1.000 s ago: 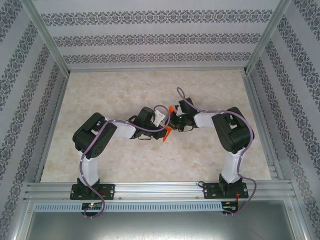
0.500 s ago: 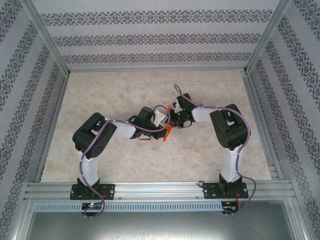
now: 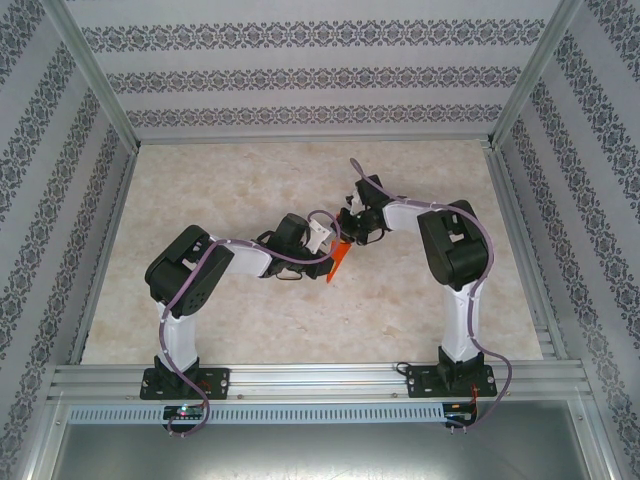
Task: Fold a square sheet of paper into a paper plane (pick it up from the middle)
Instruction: Fold the wing for the fifth time at the center of the table.
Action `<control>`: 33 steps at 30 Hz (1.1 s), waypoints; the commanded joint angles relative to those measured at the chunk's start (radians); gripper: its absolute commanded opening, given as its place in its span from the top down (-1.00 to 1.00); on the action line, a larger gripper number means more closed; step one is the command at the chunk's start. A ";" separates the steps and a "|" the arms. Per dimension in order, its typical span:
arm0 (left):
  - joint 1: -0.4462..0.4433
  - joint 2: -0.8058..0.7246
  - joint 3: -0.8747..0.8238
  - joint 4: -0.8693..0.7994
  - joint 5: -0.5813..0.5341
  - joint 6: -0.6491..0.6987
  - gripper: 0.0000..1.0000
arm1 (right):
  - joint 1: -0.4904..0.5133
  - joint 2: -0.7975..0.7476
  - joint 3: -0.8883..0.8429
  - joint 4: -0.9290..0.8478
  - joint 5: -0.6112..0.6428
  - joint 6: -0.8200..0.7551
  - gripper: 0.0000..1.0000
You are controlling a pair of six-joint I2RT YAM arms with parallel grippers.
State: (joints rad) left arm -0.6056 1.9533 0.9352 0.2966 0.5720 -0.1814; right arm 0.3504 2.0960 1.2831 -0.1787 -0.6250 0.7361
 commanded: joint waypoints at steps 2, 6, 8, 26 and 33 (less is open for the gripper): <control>0.015 0.074 -0.070 -0.281 -0.052 0.027 1.00 | -0.080 0.065 0.072 0.100 0.152 -0.018 0.88; 0.015 0.077 -0.069 -0.284 -0.052 0.025 1.00 | -0.095 0.091 0.115 0.089 0.138 -0.021 0.88; 0.015 0.076 -0.069 -0.287 -0.053 0.026 1.00 | -0.100 0.106 0.139 0.081 0.138 -0.023 0.88; 0.016 0.079 -0.055 -0.302 -0.049 0.030 1.00 | -0.129 0.119 0.253 0.037 0.140 -0.061 0.88; 0.017 0.076 -0.037 -0.297 -0.039 0.022 1.00 | -0.127 -0.066 0.144 0.031 0.106 -0.099 0.85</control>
State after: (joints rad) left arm -0.6006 1.9533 0.9478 0.2691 0.5739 -0.1673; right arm 0.2245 2.1456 1.4624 -0.1551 -0.5022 0.6746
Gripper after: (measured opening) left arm 0.066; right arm 0.077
